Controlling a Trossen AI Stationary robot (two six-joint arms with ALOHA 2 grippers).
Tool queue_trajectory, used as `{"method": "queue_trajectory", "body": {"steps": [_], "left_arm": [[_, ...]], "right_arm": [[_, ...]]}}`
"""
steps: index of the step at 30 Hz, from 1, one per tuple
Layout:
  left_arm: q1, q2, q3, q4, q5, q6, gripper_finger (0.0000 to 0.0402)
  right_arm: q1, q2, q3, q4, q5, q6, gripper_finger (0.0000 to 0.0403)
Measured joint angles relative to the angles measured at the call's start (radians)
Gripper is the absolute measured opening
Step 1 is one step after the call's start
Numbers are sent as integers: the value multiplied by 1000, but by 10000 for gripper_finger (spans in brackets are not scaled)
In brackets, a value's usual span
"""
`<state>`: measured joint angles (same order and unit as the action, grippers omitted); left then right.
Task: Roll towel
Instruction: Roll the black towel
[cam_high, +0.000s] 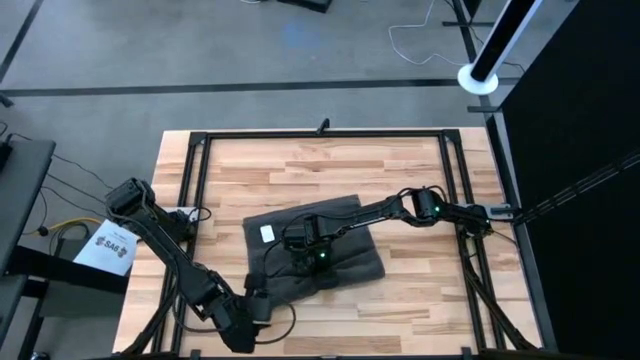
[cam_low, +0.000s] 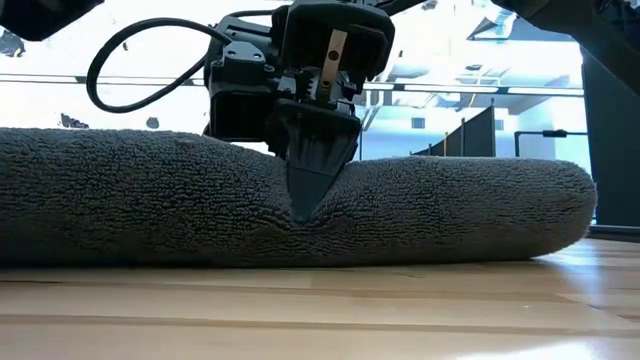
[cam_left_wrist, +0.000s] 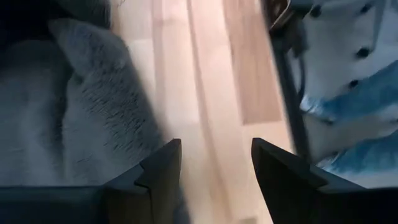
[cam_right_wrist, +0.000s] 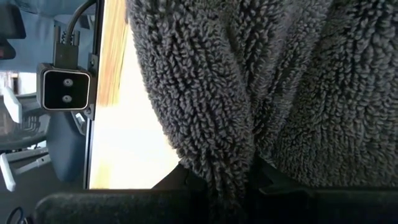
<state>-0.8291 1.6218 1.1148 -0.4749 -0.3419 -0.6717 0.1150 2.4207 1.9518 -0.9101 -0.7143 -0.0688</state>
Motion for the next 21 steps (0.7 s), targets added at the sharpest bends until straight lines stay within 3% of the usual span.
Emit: {"method": "queue_trajectory", "body": {"steps": [8, 16, 21], "left_arm": [[74, 0, 35, -115, -25, -24, 199], [75, 20, 35, -130, -31, 1, 261], [75, 115, 53, -157, -29, -13, 300]], "right_arm": [[1, 0, 0, -41, 0, -67, 24], [1, 0, 0, -54, 1, -90, 24], [-1, -1, 0, -51, 4, -92, 24]]}}
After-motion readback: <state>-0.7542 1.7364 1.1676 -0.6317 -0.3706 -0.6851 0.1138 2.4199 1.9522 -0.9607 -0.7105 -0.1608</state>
